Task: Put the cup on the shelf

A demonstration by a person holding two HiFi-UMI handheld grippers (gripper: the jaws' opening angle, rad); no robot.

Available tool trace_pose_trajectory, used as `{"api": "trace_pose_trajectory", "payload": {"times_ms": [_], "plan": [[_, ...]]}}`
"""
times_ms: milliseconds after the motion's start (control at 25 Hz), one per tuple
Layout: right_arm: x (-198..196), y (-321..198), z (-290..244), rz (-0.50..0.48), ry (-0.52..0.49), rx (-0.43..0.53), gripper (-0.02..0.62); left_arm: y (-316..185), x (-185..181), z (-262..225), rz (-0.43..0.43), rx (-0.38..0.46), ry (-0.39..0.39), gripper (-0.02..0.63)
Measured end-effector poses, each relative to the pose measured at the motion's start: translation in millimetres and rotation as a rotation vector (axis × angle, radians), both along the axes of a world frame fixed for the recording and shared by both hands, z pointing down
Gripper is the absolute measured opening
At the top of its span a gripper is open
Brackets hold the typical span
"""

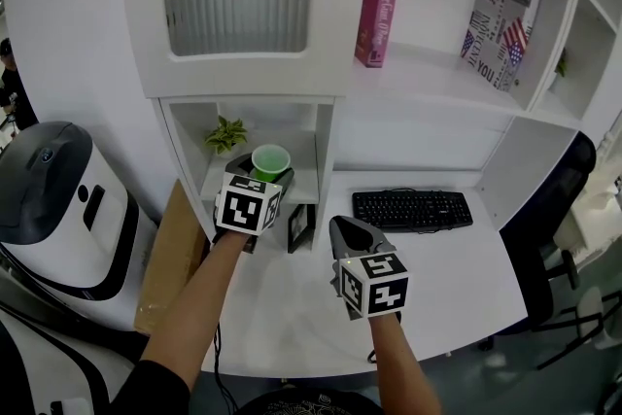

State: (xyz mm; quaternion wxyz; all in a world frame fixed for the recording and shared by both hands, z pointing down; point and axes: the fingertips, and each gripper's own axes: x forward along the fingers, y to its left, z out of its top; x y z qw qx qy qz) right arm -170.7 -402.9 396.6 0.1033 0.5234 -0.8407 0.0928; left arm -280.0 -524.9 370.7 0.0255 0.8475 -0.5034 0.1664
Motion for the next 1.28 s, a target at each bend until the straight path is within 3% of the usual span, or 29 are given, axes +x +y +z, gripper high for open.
{"api": "trace_pose_trajectory", "payload": {"times_ms": [640, 1080, 1280], "plan": [[3.7, 5.5, 9.2, -0.008, 0.004, -0.030, 0.023, 11.3, -13.9, 1.9, -0.035, -0.022, 0.032, 0.357], [9.6, 15.0, 4.9, -0.023, 0.039, -0.040, 0.023, 50.9, -26.5, -1.8, -0.025, -0.013, 0.087, 0.353], [16.9, 17.4, -5.0, -0.025, 0.048, -0.022, 0.023, 72.2, -27.0, -0.8, -0.019, -0.010, 0.113, 0.315]]}}
